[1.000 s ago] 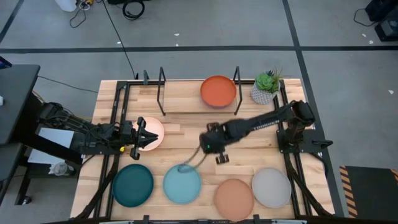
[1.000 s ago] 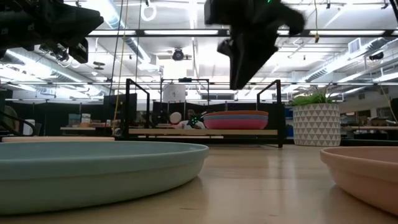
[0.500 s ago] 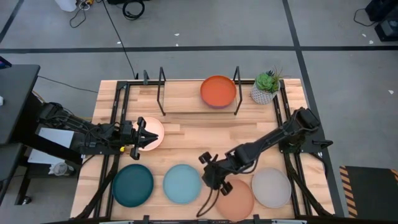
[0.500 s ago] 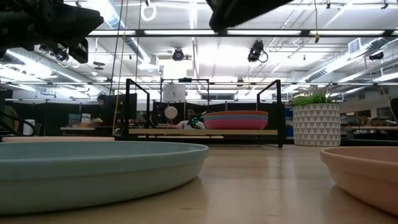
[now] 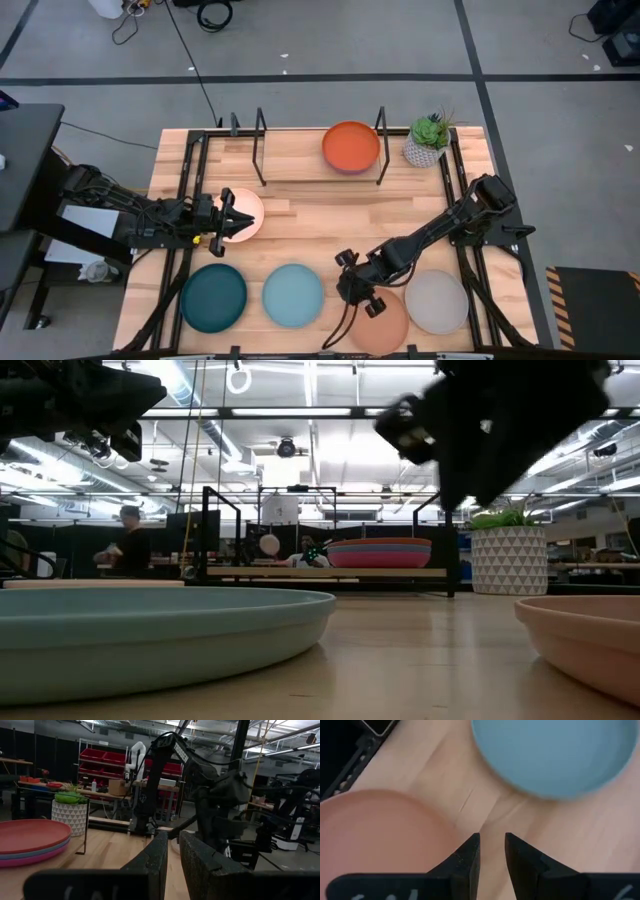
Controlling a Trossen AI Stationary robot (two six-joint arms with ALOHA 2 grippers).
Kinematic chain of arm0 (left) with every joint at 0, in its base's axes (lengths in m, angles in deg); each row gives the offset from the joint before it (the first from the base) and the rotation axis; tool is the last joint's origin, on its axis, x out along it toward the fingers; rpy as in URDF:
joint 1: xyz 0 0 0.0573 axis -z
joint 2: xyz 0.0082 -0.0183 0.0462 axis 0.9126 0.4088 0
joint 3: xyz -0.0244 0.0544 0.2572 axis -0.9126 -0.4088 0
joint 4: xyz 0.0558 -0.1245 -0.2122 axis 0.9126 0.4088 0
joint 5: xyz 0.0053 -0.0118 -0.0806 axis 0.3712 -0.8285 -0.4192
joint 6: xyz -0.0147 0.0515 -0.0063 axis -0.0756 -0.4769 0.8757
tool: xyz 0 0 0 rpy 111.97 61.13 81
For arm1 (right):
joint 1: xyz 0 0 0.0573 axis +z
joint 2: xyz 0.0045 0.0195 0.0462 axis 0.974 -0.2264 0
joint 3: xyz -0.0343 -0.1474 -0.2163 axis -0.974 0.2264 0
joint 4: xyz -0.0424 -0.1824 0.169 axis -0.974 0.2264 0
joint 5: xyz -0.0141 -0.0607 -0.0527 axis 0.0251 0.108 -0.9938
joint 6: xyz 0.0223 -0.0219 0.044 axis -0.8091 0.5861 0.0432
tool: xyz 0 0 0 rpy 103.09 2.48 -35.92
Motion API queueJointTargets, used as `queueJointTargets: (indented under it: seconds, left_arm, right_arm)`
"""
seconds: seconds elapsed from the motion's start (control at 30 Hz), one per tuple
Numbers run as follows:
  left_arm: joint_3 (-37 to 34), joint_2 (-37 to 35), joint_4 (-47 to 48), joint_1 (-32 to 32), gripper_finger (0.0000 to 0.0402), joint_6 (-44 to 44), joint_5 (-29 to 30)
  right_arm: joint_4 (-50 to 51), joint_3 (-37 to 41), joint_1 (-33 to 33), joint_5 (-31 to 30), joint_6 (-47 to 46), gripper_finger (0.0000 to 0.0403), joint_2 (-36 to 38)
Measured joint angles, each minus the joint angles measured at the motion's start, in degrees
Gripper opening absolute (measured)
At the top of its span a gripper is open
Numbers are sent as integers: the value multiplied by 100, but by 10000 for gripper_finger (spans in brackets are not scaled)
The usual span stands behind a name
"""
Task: Place and stack plates onto a shelf
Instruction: Put the brown plate on the shelf
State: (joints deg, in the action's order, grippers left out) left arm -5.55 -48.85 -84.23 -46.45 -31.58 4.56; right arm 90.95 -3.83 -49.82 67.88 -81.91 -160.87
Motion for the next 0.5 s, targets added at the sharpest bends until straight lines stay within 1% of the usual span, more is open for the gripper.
queueJointTargets:
  seconds: [0.07, 0.17, 0.3, 0.5]
  left_arm:
    - [0, 0, 0, 1, 55, 0, 1]
    - [1, 0, 0, 1, 55, 2, 0]
    - [0, 0, 0, 1, 55, 2, -1]
    - [1, 0, 0, 1, 55, 2, 0]
  right_arm:
    - [403, -1, -1, 83, -370, 95, 0]
    - [872, 6, 8, 16, -723, 95, 0]
    - [969, 200, 20, 39, -994, 95, 2]
    - [749, 449, 17, 211, -1183, 95, 2]
